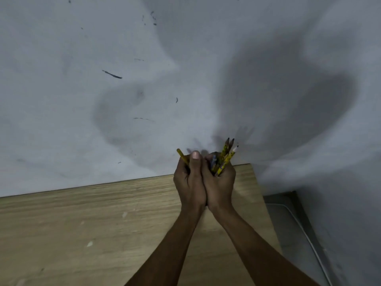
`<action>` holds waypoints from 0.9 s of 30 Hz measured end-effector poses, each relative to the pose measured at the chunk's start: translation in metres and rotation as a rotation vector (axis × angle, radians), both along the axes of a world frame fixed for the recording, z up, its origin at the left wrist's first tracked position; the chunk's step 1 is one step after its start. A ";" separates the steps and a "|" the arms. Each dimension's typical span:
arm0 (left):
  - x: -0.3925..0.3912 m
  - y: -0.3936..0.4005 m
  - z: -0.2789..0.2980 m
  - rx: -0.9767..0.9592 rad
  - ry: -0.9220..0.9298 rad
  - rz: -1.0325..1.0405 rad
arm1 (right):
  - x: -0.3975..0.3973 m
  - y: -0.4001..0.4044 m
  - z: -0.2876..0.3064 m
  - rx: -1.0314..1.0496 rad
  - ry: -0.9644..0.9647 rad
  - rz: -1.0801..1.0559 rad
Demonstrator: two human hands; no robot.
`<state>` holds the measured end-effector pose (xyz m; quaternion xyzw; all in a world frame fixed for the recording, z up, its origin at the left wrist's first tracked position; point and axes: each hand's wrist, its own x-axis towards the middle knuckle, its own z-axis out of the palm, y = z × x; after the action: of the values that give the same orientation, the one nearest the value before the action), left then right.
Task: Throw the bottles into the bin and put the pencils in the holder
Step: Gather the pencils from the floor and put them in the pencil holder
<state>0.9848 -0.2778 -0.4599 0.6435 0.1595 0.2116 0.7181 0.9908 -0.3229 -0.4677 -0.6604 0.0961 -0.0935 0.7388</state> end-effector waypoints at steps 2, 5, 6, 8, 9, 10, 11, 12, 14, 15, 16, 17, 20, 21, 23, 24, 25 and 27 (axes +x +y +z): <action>-0.002 0.000 0.000 0.005 -0.013 -0.004 | -0.001 0.000 0.001 -0.002 0.012 0.012; -0.005 0.000 0.000 0.024 0.024 0.013 | -0.002 -0.003 0.003 -0.014 0.012 0.024; -0.006 0.000 -0.001 0.028 0.037 0.017 | -0.002 -0.003 0.003 -0.028 0.011 0.024; -0.007 0.001 -0.002 0.025 0.052 0.011 | -0.004 -0.004 0.005 -0.055 0.007 0.022; -0.008 0.002 -0.002 0.021 0.059 0.005 | -0.005 -0.005 0.007 -0.063 0.004 0.025; -0.009 0.003 -0.002 0.021 0.069 0.000 | -0.006 -0.006 0.008 -0.069 -0.001 0.029; -0.011 0.004 -0.001 0.021 0.081 -0.006 | -0.008 -0.007 0.009 -0.070 -0.010 0.035; -0.012 0.005 -0.001 0.023 0.093 -0.012 | -0.008 -0.008 0.011 -0.072 -0.021 0.044; -0.013 0.005 0.001 0.029 0.113 -0.026 | -0.009 -0.012 0.012 -0.081 -0.039 0.067; -0.014 0.005 0.002 0.028 0.120 -0.034 | -0.010 -0.013 0.013 -0.084 -0.044 0.079; -0.014 0.006 0.002 0.025 0.126 -0.042 | -0.010 -0.015 0.013 -0.082 -0.047 0.087; -0.014 0.006 0.002 0.023 0.135 -0.047 | -0.010 -0.016 0.013 -0.080 -0.049 0.092; -0.010 0.009 0.001 -0.017 0.197 0.001 | -0.009 -0.018 0.012 -0.072 -0.036 0.079; -0.009 0.009 0.001 -0.036 0.219 0.027 | -0.007 -0.019 0.011 -0.049 -0.026 0.072; -0.006 0.010 0.002 -0.050 0.235 0.062 | -0.006 -0.019 0.010 -0.001 -0.025 0.069; -0.005 0.010 0.003 -0.053 0.238 0.071 | -0.005 -0.019 0.009 0.011 -0.030 0.068; -0.004 0.010 0.005 -0.058 0.243 0.077 | -0.004 -0.020 0.008 0.018 -0.035 0.069; -0.003 0.010 0.008 -0.065 0.247 0.066 | -0.004 -0.020 0.007 0.029 -0.042 0.070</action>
<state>0.9814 -0.2675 -0.4516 0.6353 0.2746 0.1492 0.7062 0.9867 -0.3431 -0.4611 -0.6504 0.0586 -0.0799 0.7531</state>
